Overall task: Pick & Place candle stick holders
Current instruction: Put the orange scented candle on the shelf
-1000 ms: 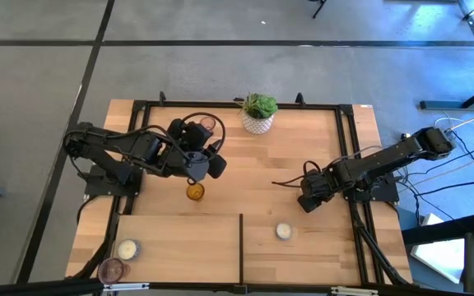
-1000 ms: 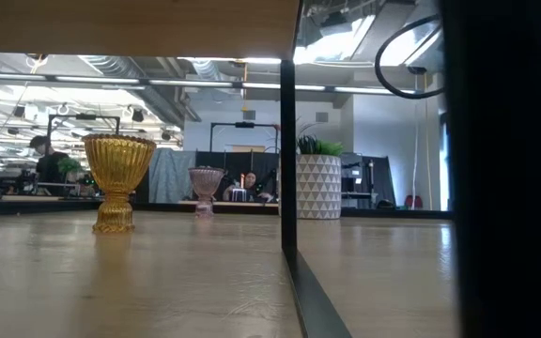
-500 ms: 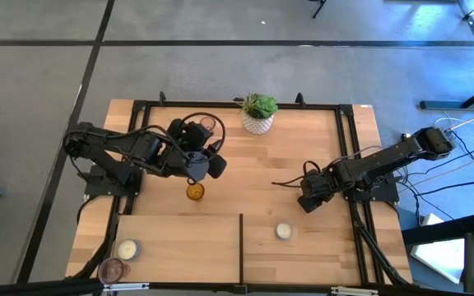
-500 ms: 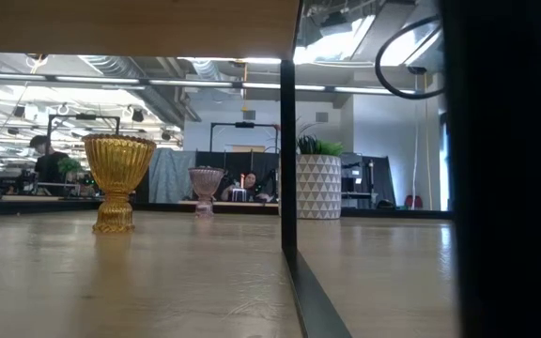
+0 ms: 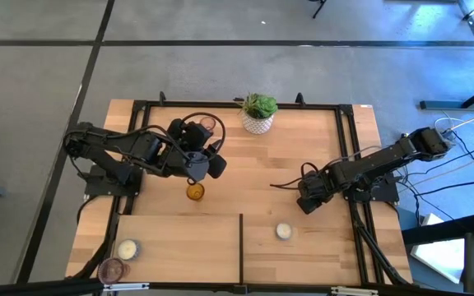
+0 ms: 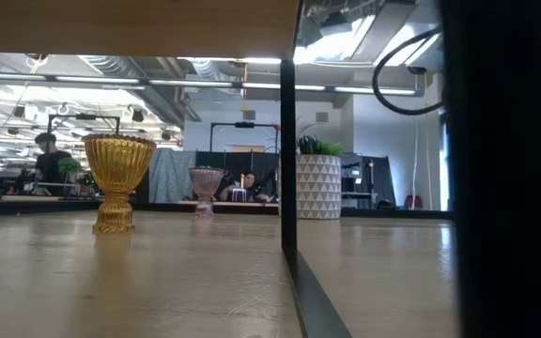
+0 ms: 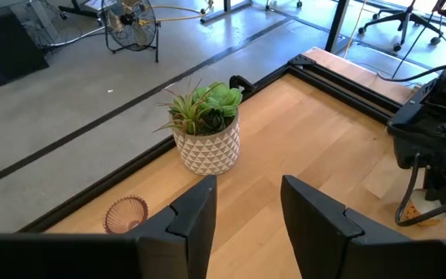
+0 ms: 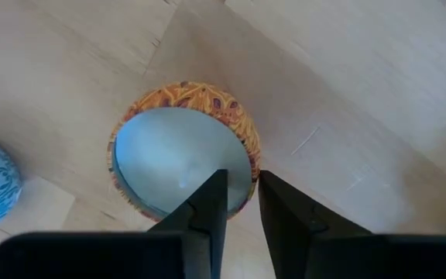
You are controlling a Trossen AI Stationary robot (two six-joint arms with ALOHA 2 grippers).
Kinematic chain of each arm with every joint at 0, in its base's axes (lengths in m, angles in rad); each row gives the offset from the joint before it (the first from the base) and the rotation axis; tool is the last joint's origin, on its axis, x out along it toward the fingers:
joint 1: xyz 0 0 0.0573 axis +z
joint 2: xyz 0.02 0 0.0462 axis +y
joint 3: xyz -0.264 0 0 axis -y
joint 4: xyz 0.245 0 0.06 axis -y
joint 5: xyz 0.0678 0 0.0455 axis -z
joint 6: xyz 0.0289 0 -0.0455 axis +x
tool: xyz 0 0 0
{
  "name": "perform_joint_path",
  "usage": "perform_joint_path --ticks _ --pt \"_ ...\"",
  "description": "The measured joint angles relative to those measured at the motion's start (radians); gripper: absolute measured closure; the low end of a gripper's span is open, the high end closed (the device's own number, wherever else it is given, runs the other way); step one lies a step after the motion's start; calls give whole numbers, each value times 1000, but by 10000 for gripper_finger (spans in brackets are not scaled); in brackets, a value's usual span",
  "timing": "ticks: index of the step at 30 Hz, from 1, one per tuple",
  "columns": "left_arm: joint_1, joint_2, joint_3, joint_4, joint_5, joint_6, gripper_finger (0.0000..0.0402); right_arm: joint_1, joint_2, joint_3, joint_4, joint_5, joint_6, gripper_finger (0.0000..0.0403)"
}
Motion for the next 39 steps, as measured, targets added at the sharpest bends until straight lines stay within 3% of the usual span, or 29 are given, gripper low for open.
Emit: perform_joint_path --ticks 4,9,14,21,27,29,35,39 --pt "0 0 0 0 0 0 261 0 0 0 -1 -12 0 340" --pt "0 0 0 0 0 0 261 0 3 -1 -5 -40 0 393" --pt "0 0 0 0 0 0 261 0 2 53 -98 -11 -5 399" --pt "0 0 0 0 -1 0 261 -52 2 370 -376 164 -180 401" --pt "0 -1 0 -9 16 -34 261 -85 17 746 -428 299 -356 402" --pt "0 -7 0 -25 83 -70 261 -88 50 862 -455 324 -412 402" --pt "-4 -14 -1 -89 409 -151 261 -85 234 1188 -588 361 -549 402" --pt "-50 -14 -1 -100 506 -162 261 -63 379 1350 -601 344 -647 402"
